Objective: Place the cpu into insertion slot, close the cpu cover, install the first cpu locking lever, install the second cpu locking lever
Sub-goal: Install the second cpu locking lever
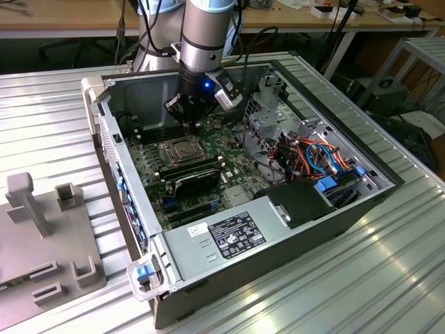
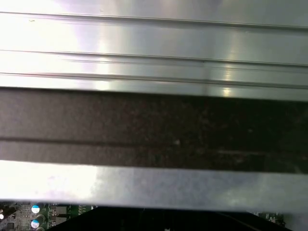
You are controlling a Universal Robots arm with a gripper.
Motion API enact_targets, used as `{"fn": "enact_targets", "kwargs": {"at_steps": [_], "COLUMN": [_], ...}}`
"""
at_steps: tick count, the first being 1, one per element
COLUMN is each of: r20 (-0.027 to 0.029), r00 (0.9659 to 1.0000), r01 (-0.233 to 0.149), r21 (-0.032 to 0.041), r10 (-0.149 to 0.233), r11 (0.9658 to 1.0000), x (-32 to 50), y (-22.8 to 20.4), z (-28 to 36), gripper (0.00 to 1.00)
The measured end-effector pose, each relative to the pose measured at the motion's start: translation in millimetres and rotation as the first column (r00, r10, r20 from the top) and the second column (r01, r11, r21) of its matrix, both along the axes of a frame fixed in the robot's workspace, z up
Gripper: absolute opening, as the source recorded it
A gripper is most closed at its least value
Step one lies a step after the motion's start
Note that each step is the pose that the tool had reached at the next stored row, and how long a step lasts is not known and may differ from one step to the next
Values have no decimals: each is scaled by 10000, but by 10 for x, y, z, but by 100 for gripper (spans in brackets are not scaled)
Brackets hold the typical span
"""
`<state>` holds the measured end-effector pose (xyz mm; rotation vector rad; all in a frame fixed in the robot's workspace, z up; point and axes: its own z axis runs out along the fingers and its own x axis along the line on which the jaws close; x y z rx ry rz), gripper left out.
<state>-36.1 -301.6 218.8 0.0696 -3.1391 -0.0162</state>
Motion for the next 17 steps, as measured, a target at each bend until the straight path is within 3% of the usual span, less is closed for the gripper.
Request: {"fn": "enact_targets", "kwargs": {"at_steps": [9,10,13,17], "r20": [-1,-1,0,-1], "r00": [10000,10000,10000,10000], "r01": [-1,-1,0,0], "r21": [-1,-2,1,-31], "r10": [1,1,0,0], "r11": [10000,10000,10000,10000], "x": [0,0,0,0], "y": [-6,-23,-168,-224], "z": [1,1,1,56], "gripper": [11,11,11,11]}}
